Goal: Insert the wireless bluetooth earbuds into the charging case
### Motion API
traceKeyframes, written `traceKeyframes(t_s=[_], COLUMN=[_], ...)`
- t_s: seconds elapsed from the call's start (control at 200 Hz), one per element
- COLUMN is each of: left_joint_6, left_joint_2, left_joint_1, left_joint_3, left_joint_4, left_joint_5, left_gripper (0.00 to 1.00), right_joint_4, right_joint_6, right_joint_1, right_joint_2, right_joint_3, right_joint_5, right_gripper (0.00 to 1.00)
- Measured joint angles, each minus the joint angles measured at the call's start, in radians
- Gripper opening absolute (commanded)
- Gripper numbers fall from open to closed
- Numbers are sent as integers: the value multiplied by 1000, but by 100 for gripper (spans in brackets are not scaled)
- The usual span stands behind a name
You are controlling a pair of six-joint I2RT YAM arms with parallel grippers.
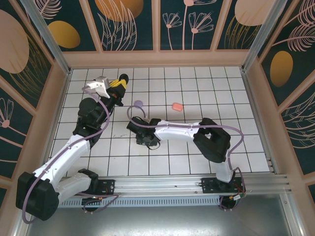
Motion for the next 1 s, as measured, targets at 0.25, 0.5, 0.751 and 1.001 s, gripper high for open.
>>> traceKeyframes(t_s=[0.25, 0.5, 0.751, 1.001], left_joint_6=[0, 0, -1, -1], left_joint_2=[-13, -15, -15, -15], left_joint_1=[1, 1, 1, 1], left_joint_3=[-10, -20, -27, -36], left_joint_4=[6, 19, 23, 38], left_joint_5=[-7, -6, -6, -6], left_gripper=[0, 0, 0, 0], right_joint_4=[-32, -39, -45, -45], right_joint_6=[10, 10, 9, 2], right_joint_1=[0, -10, -30, -38], right_joint_2=[25, 64, 70, 78], right_joint_3=[18, 32, 41, 60], right_joint_5=[0, 0, -4, -5], right_gripper=[34, 32, 29, 22])
